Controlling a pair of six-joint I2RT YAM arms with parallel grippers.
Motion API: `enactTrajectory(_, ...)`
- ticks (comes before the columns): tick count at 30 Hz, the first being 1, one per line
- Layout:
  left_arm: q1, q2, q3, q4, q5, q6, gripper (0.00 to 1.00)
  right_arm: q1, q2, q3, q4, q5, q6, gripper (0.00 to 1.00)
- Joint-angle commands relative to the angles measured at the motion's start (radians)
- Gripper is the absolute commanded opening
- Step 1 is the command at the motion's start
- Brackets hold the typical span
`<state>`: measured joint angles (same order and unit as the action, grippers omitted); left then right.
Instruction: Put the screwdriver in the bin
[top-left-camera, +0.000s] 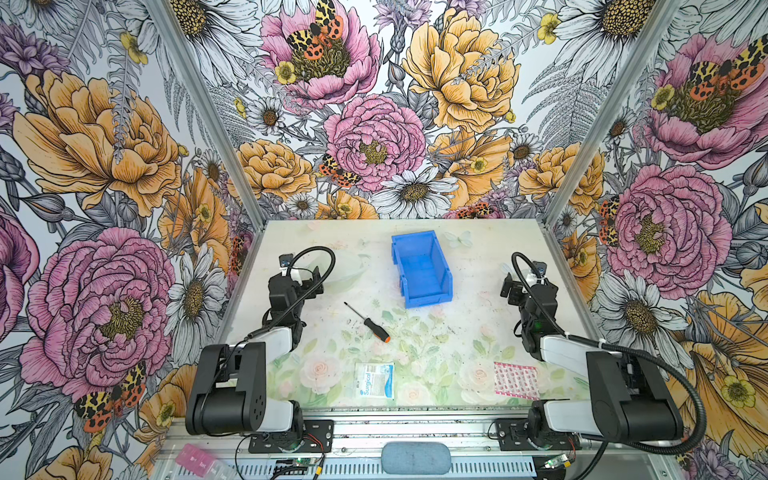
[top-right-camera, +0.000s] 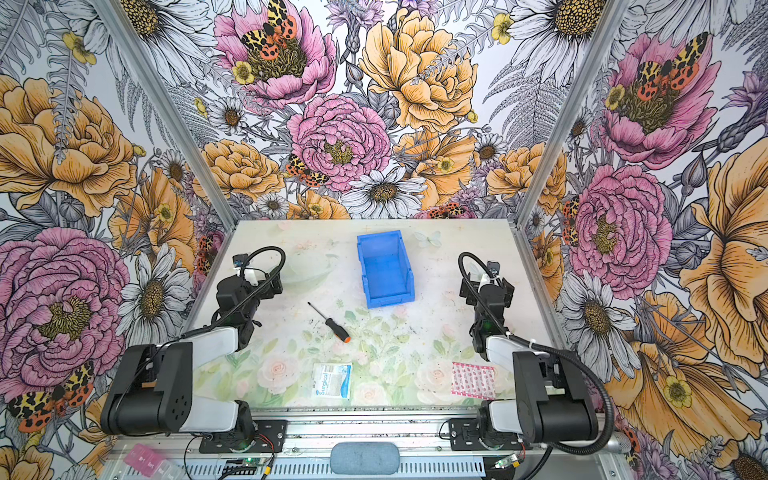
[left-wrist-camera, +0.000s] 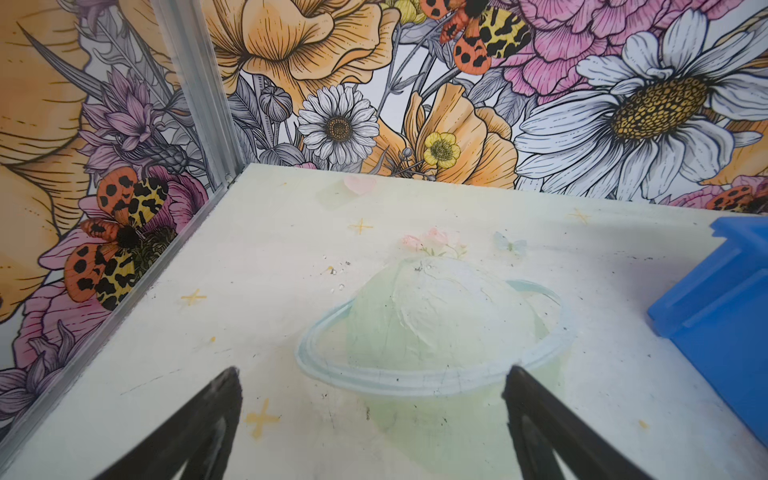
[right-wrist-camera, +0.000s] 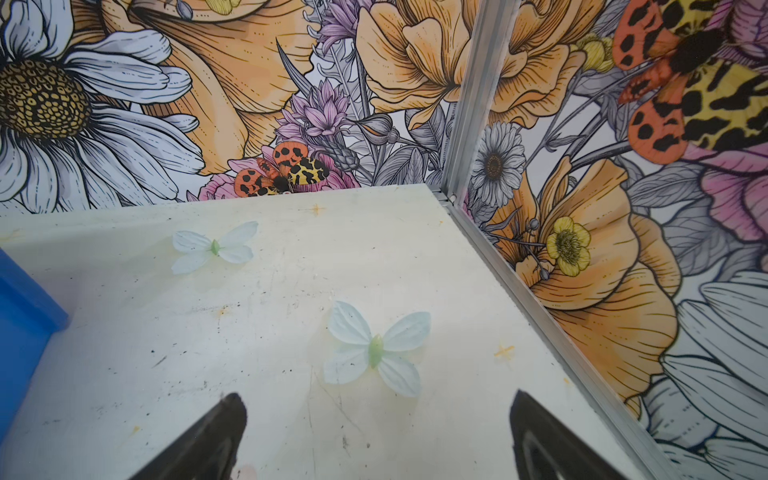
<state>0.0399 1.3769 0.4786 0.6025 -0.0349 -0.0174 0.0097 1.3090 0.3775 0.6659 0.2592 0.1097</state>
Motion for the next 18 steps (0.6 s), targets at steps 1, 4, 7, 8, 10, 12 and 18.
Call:
enactTrajectory(1,0.008,-0.088,0.015,-0.165,-0.01,-0.041,0.99,0.007,-0.12,0.045,-0.185,0.026,0.066,1.0)
enactTrajectory(4,0.008,-0.176,0.012,-0.253,-0.009,-0.083,0.99,0.009,-0.215,0.078,-0.366,0.044,0.13,1.0)
enactTrajectory(7,-0.008,-0.246,0.042,-0.39,-0.063,-0.156,0.99,0.012,-0.28,0.126,-0.577,0.049,0.207,0.99)
enactTrajectory(8,-0.012,-0.266,0.05,-0.435,-0.071,-0.182,0.99,0.013,-0.295,0.148,-0.652,0.042,0.229,1.0)
enactTrajectory(10,-0.019,-0.299,0.049,-0.479,-0.071,-0.237,0.99,0.018,-0.315,0.188,-0.769,0.023,0.258,1.0)
enactTrajectory(12,-0.036,-0.33,0.047,-0.521,-0.076,-0.282,0.99,0.03,-0.343,0.216,-0.868,-0.008,0.274,0.99)
enactTrajectory(18,-0.157,-0.398,0.09,-0.693,-0.102,-0.284,0.99,0.114,-0.448,0.254,-1.018,-0.007,0.347,1.0)
